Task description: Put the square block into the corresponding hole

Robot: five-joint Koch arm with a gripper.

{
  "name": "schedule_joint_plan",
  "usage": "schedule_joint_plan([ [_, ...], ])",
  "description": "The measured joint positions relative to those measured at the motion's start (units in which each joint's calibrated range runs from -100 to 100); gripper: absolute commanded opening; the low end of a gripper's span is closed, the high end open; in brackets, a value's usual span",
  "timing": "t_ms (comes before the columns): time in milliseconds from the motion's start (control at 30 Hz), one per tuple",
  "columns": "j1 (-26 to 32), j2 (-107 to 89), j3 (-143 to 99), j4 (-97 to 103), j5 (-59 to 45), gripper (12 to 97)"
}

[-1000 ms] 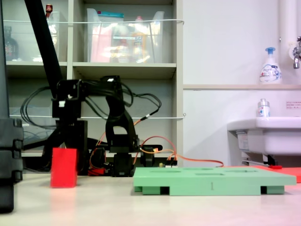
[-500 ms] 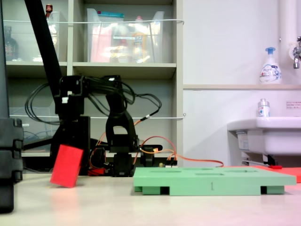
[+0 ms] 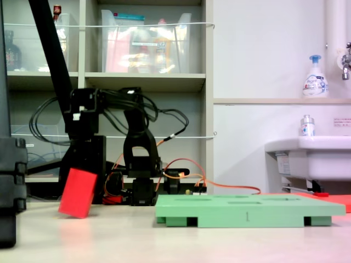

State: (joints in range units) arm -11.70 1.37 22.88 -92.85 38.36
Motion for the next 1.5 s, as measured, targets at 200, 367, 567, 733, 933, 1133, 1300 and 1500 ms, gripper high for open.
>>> schedule_joint_plan([
  [200, 1.03, -13.13, -0.39, -3.23, 3.66, 21.7],
  [367, 4.40, -25.44, 2.84, -4.11, 7.77, 21.7],
  [567, 12.60, -28.04, 10.49, -4.60, 16.61, 21.7],
  [733, 19.29, -18.74, 22.54, -5.48, 22.66, 21.6],
  [933, 24.57, -2.33, 37.14, -5.68, 24.13, 21.6],
  [1133, 27.06, 3.28, 37.14, -5.58, 24.52, 21.7],
  [1300, 27.30, 4.92, 37.24, -5.09, 23.69, 21.9],
  [1500, 27.30, 8.21, 37.24, -4.31, 22.66, 22.3],
])
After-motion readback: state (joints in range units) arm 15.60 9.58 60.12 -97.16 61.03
